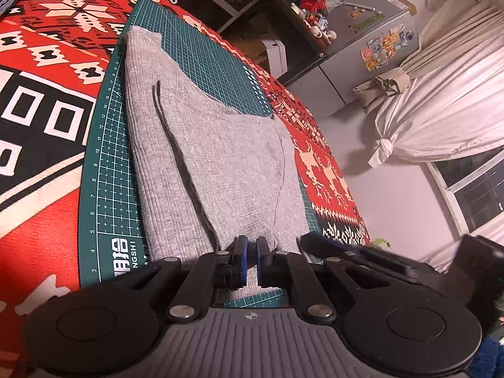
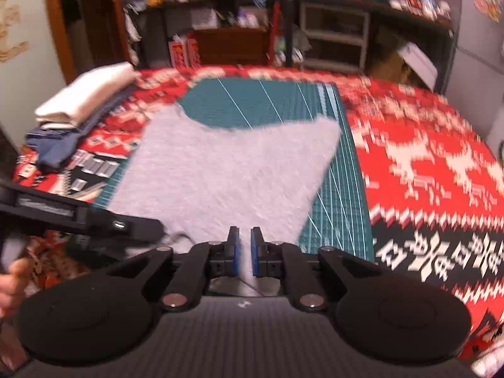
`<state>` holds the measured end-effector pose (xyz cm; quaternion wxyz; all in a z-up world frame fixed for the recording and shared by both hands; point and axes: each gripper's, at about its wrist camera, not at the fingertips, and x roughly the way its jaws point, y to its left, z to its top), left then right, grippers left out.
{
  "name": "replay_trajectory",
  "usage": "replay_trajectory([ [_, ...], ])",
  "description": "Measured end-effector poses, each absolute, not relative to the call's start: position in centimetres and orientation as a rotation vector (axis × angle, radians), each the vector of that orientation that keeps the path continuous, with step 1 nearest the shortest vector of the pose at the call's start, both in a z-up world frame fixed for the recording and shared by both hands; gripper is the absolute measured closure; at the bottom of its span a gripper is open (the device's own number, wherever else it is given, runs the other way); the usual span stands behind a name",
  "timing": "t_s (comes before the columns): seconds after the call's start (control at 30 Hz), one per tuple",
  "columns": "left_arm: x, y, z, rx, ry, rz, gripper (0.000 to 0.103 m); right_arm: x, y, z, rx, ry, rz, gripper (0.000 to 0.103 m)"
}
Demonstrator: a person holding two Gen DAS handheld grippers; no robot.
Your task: Fold clothes
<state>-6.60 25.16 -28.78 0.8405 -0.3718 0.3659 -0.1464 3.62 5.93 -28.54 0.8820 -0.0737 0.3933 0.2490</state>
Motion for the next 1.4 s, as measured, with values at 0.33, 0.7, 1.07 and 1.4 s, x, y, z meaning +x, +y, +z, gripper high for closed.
replay_trajectory([
  [0.33, -6.5, 25.1, -28.7, -0.795, 0.776, -0.307, 0.096, 1.2, 3.9, -28.5, -0.122, 0.827, 0.538, 0.095],
  [0.7, -6.5, 24.9, -28.7, -0.783, 0.776, -0.305, 0.096, 4.5, 5.2, -27.5, -0.091, 0.769, 0.533, 0.088],
  [1.07, -6.5, 24.9, -28.7, -0.782, 0.778, -0.303, 0.096, 1.9, 4.8, -28.7, -0.19, 0.828, 0.527, 0.09],
  [1.4, -6.5, 24.7, -28.5, -0.763, 0.78, -0.298, 0.096, 3.4, 4.5, -27.1, -0.142, 0.791, 0.483, 0.09],
])
